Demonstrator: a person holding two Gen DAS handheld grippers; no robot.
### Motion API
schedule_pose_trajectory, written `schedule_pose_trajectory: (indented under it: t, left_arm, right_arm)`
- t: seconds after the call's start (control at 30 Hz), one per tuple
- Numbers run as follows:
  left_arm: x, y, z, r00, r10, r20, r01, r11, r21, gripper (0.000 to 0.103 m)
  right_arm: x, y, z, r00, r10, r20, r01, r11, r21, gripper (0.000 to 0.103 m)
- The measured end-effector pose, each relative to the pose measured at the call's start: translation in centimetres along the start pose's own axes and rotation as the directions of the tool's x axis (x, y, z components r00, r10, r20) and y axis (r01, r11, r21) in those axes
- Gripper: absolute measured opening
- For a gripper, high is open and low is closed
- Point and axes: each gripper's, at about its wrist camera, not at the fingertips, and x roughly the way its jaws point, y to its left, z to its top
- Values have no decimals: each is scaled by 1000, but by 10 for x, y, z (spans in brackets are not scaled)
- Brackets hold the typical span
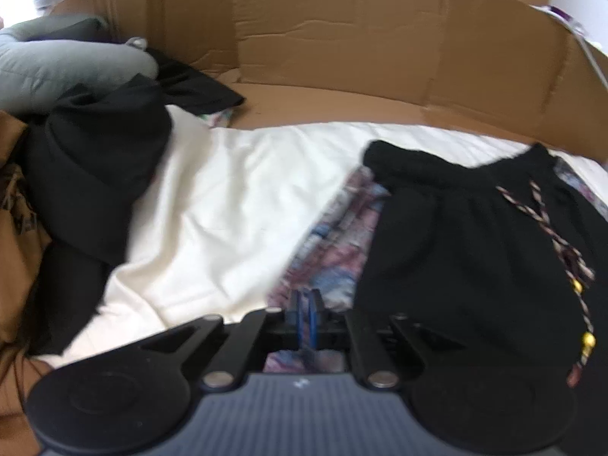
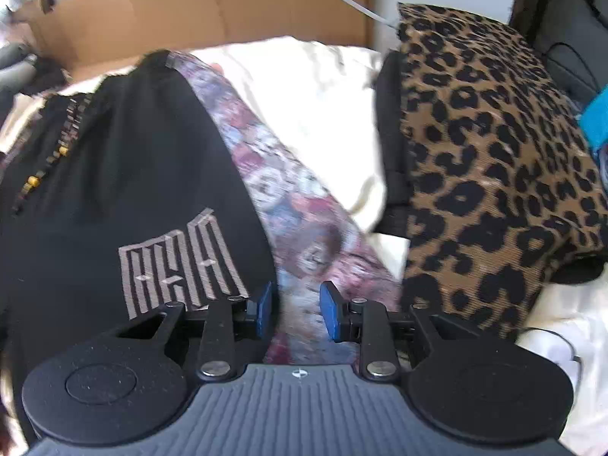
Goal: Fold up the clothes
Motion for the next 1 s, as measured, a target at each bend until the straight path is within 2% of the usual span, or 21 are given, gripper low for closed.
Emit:
schedule_pose_trajectory:
  t: [0.2, 0.37, 0.47, 0.6, 0.73, 0.9, 1.0]
  left_arm:
    - [-9, -15, -37, 997, -72, -36, 72, 997, -1, 7]
    - [-16, -7, -68, 996, -78, -42, 76, 996, -47, 5]
    - [-28, -2, -84, 996, -74, -50, 71, 996, -61, 4]
    - [-50, 9, -107, 995, -36, -93, 31, 998, -52, 5]
    - [-72, 31, -140, 989, -12, -146, -2, 995, -95, 5]
    - [-107, 47, -180, 987, -18, -160, -2, 992, -125, 5]
    - [-122, 49, -184, 988, -15, -156, -8, 990, -143, 6]
  right_arm:
    - [-1, 19, -1, 998, 60, 10, -60, 998, -29, 34]
    - [0, 34, -8, 997, 76, -13, -76, 995, -62, 36]
    - [1, 38, -17, 997, 66, -43, -69, 995, -78, 36]
    - [-1, 39, -27, 997, 42, -62, -47, 995, -87, 36]
    - [-4, 44, -33, 997, 15, -81, -25, 992, -122, 37]
    - [-13, 49, -36, 995, 0, -103, -16, 987, -157, 37]
    - [-19, 50, -34, 994, 5, -109, -23, 987, -161, 37]
